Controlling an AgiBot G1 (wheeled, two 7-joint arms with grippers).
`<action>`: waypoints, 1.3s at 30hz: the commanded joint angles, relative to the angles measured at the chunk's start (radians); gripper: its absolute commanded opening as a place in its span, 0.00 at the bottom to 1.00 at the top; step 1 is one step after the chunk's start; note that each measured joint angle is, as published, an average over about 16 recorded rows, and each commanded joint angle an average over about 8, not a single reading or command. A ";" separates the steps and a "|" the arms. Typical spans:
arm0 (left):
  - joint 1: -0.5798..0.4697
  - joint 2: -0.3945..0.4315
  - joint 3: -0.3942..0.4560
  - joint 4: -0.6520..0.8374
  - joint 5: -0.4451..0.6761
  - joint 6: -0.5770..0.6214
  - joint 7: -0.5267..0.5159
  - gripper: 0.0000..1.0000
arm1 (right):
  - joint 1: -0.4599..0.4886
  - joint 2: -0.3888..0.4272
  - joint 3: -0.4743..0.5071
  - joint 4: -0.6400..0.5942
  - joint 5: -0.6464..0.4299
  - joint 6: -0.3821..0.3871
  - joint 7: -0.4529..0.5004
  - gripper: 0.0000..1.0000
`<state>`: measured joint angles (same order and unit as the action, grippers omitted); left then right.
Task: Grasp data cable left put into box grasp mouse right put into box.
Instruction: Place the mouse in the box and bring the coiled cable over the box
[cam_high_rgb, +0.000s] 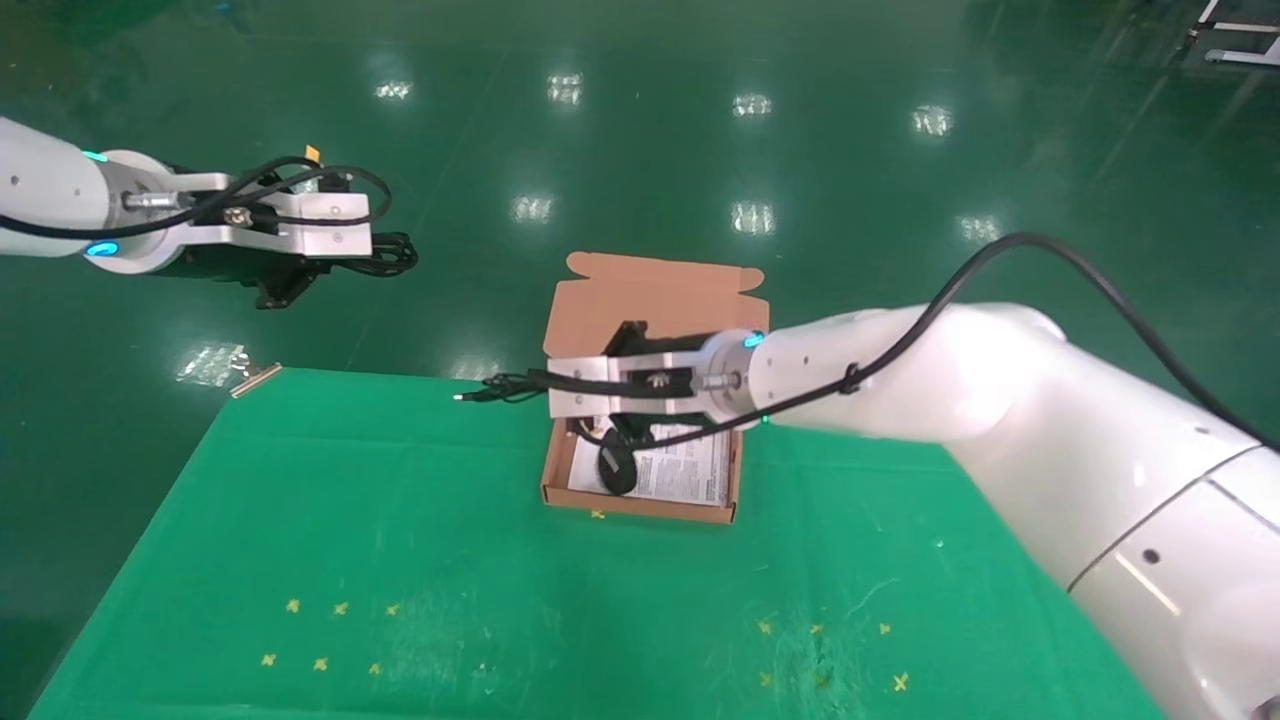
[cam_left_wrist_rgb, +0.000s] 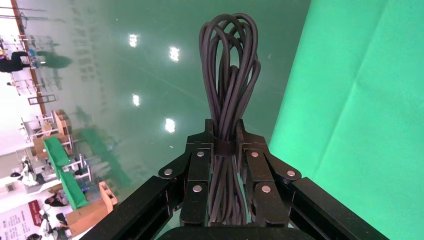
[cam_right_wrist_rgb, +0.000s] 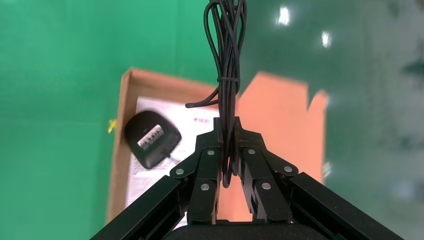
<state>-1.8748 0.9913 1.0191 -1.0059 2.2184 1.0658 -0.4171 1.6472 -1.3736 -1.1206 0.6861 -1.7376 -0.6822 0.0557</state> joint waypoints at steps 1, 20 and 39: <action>0.000 0.000 0.000 -0.001 0.001 0.000 -0.001 0.00 | -0.006 0.000 -0.031 -0.017 0.022 0.025 0.023 0.00; 0.008 0.003 0.002 -0.004 -0.002 -0.002 0.000 0.00 | -0.010 0.021 -0.112 -0.103 0.128 0.048 0.121 1.00; 0.223 0.228 0.016 0.180 -0.120 -0.309 0.178 0.00 | 0.033 0.197 -0.135 0.010 0.082 0.070 0.196 1.00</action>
<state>-1.6594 1.2204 1.0347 -0.8183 2.0930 0.7656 -0.2282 1.6794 -1.1711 -1.2593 0.7154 -1.6640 -0.6181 0.2665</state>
